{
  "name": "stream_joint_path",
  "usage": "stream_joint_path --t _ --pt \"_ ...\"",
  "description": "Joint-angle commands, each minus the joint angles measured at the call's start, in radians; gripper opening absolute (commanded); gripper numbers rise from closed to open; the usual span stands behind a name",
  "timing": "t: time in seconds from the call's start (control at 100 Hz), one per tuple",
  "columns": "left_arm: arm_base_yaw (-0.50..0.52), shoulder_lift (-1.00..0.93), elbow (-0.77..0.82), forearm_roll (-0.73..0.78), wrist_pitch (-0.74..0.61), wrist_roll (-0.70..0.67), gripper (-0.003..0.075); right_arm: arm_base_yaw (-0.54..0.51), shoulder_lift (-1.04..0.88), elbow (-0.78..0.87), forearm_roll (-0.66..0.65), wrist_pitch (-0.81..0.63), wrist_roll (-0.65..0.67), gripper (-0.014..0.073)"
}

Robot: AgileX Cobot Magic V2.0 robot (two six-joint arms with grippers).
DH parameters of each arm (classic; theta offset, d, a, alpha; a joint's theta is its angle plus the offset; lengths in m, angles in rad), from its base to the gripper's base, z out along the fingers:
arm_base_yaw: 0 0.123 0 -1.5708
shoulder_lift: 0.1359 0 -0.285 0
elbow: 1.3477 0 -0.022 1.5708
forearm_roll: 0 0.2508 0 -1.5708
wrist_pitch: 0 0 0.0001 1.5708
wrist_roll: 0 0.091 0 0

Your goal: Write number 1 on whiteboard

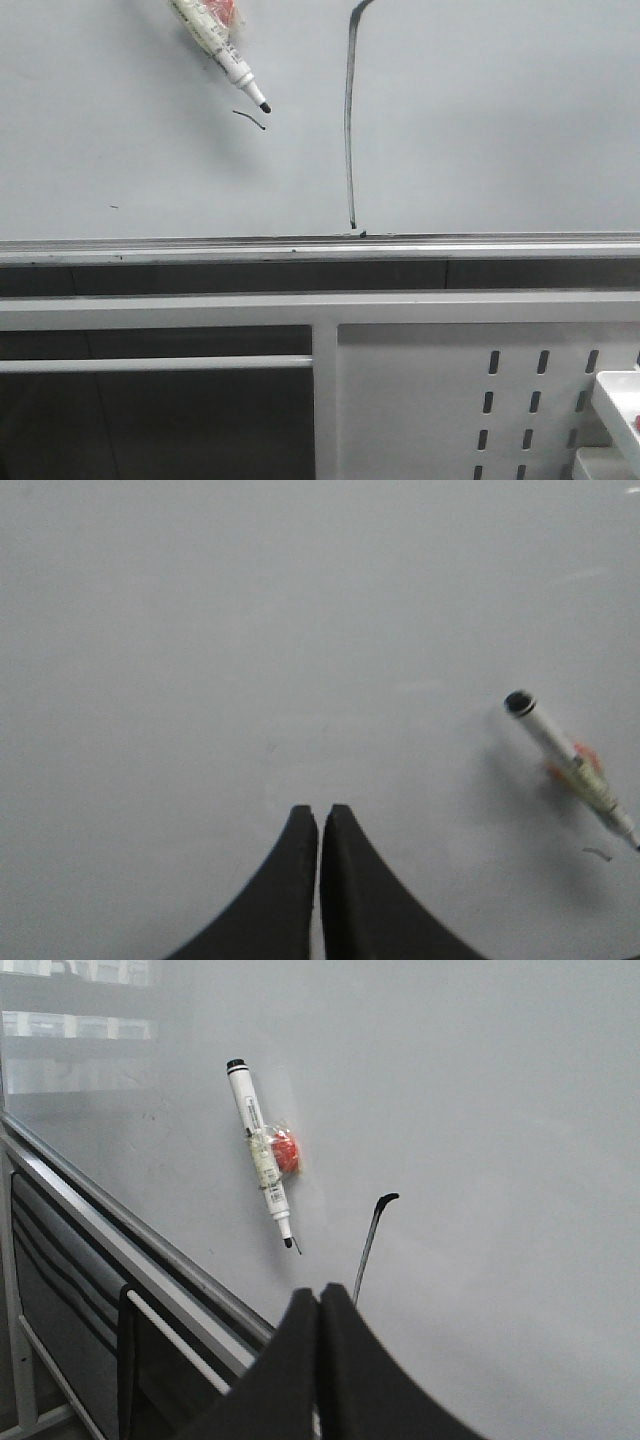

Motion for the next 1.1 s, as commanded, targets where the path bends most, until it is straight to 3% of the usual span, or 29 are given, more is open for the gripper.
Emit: stream_joint_path --t 0.0,0.09,0.23,0.54,1.09 --pt "0.07 -0.047 0.067 0.079 -0.062 -0.232 -0.002 -0.005 0.009 -0.026 -0.001 -0.056 0.0 -0.0063" --pt "0.093 -0.085 0.146 0.148 -0.056 -0.367 -0.002 -0.005 0.009 -0.026 -0.001 -0.056 0.0 -0.0063" --pt "0.095 -0.119 0.22 0.154 -0.019 -0.37 -0.002 -0.005 0.009 -0.026 -0.001 -0.056 0.0 -0.0063" --pt "0.201 -0.164 0.235 0.232 0.346 -0.371 -0.002 -0.005 0.009 -0.026 -0.001 -0.054 0.0 -0.0063" --pt "0.236 -0.164 0.235 0.233 0.329 -0.371 -0.002 -0.005 0.009 -0.026 -0.001 -0.054 0.0 -0.0063"
